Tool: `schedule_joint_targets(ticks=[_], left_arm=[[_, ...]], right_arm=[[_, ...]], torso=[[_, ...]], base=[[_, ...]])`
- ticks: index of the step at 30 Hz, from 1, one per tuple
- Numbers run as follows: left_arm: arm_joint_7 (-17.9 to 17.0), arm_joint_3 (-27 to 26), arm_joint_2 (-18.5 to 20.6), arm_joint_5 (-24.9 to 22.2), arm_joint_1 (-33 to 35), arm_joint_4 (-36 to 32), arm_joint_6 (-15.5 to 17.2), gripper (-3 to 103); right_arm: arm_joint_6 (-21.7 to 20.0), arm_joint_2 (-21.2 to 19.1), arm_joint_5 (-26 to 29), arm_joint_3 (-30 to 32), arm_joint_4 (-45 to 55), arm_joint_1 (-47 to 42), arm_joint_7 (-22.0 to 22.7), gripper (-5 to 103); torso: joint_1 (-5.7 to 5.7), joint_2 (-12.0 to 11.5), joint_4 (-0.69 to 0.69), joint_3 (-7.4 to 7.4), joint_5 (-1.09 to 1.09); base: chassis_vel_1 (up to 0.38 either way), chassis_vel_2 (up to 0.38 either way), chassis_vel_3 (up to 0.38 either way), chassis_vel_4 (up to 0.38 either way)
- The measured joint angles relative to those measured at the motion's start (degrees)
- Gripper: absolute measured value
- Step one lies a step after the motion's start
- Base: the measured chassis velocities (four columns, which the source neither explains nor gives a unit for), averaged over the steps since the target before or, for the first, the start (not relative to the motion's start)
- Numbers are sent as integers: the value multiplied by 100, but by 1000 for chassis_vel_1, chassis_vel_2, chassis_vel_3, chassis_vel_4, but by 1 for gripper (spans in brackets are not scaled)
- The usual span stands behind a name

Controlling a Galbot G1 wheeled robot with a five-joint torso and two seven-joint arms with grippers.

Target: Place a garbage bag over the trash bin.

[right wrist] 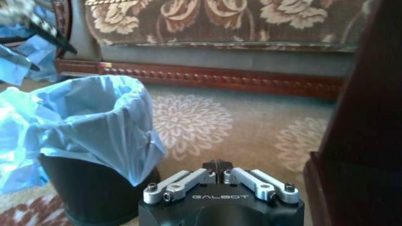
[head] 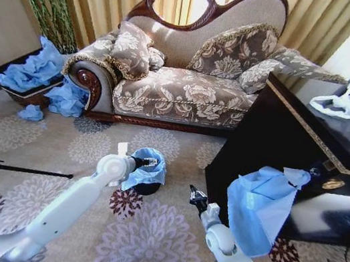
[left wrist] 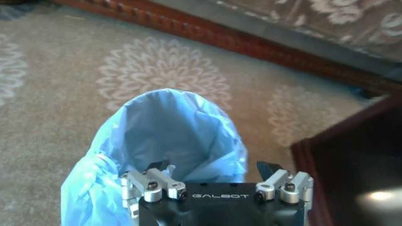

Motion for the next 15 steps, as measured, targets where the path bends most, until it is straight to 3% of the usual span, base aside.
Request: schedule_joint_targets(ticks=[7,10,15], left_arm=[[-392,178,-478,43,-529,713,-77,76],[-756,180,-805,-43,-828,1342,-66,64],[-852,155,-871,-41,-882,1642,-52,52]], right_arm=[[41,-3,-1,152,3,-121,-6,0],[150,32,-71,163,-120,-75,44,0],[152,4,-60,140,-167,-33,44,0]], torso=[[0,0,0,0,-1],[0,0,-2,0,0],[0,0,-1,0,-1]], base=[[0,0,0,0],[0,0,0,0],[0,0,0,0]])
